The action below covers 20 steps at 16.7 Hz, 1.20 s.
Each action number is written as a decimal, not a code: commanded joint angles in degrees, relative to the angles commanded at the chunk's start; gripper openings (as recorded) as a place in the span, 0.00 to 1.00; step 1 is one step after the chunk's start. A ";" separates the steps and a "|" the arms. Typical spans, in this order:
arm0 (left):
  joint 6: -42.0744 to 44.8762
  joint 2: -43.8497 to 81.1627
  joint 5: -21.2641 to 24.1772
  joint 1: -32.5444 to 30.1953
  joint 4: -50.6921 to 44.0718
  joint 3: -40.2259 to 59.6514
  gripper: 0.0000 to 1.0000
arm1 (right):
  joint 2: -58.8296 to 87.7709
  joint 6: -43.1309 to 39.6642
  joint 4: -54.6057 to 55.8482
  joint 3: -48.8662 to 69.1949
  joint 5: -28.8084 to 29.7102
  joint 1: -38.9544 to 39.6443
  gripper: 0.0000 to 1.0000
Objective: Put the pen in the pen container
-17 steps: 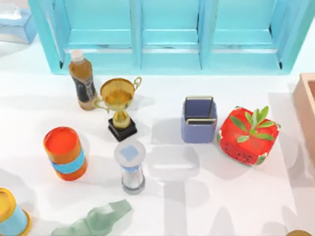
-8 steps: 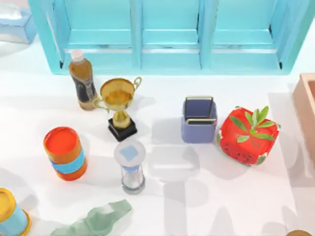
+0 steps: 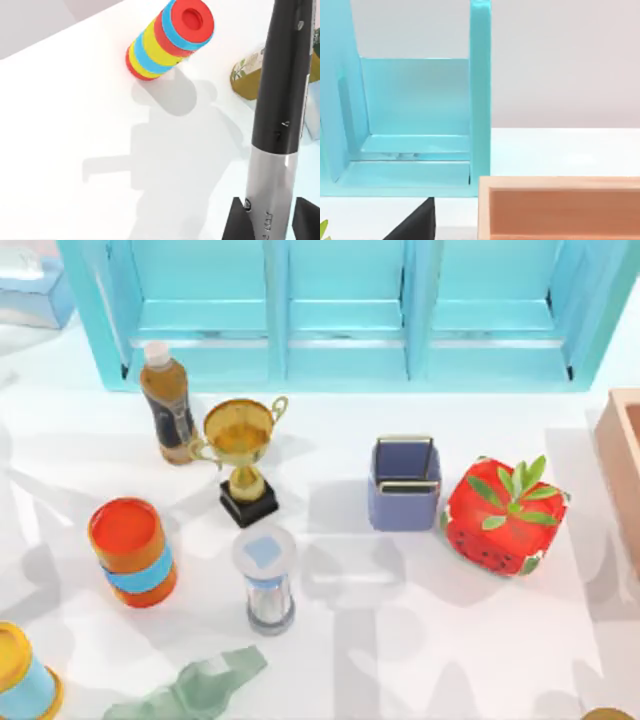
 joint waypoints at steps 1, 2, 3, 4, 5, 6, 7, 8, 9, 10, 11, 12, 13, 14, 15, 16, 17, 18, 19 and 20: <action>-1.92 2.09 -6.10 -5.18 1.10 2.40 0.00 | 0.00 0.00 0.00 0.00 0.00 0.00 1.00; -3.77 4.37 -12.47 -10.64 2.01 4.77 0.00 | 0.00 0.00 0.00 0.00 0.00 0.00 1.00; -5.53 6.82 -19.05 -16.33 2.75 7.10 0.00 | 0.00 0.00 0.00 0.00 0.00 0.00 1.00; -7.18 9.42 -25.77 -22.16 3.34 9.35 0.00 | 0.00 0.00 0.00 0.00 0.00 0.00 1.00; -8.71 12.14 -32.54 -28.08 3.81 11.53 0.00 | 0.00 0.00 0.00 0.00 0.00 0.00 1.00; -10.10 14.95 -39.30 -34.00 4.18 13.63 0.00 | 0.00 0.00 0.00 0.00 0.00 0.00 1.00; -11.37 17.86 -45.96 -39.85 4.46 15.66 0.00 | 0.00 0.00 0.00 0.00 0.00 0.00 1.00; -12.49 20.81 -52.44 -45.54 4.67 17.62 0.00 | 0.00 0.00 0.00 0.00 0.00 0.00 1.00; -13.49 23.75 -58.66 -51.02 4.83 19.53 0.00 | 0.00 0.00 0.00 0.00 0.00 0.00 1.00; -14.36 26.65 -64.57 -56.24 4.94 21.37 0.00 | 0.00 0.00 0.00 0.00 0.00 0.00 1.00; -15.11 29.48 -70.04 -61.18 5.02 23.14 0.00 | 0.00 0.00 0.00 0.00 0.00 0.00 1.00; -15.74 32.20 -74.99 -65.80 5.07 24.82 0.00 | 0.00 0.00 0.00 0.00 0.00 0.00 1.00; -16.25 34.73 -79.31 -70.06 5.08 26.40 0.00 | 0.00 0.00 0.00 0.00 0.00 0.00 1.00; -16.65 37.03 -82.99 -73.86 5.07 27.85 0.00 | 0.00 0.00 0.00 0.00 0.00 0.00 1.00; -16.96 39.06 -86.06 -77.13 5.02 29.16 0.00 | 0.00 0.00 0.00 0.00 0.00 0.00 1.00; -17.19 40.81 -88.53 -79.85 4.96 30.30 0.00 | 0.00 0.00 0.00 0.00 0.00 0.00 1.00; -17.34 42.24 -90.41 -81.98 4.87 31.25 0.00 | 0.00 0.00 0.00 0.00 0.00 0.00 1.00; -17.44 43.30 -91.70 -83.51 4.80 31.97 0.00 | 0.00 0.00 0.00 0.00 0.00 0.00 1.00; -17.49 43.95 -92.45 -84.43 4.74 32.41 0.00 | 0.00 0.00 0.00 0.00 0.00 0.00 1.00; -17.50 44.20 -92.71 -84.78 4.71 32.58 0.00 | 0.00 0.00 0.00 0.00 0.00 0.00 1.00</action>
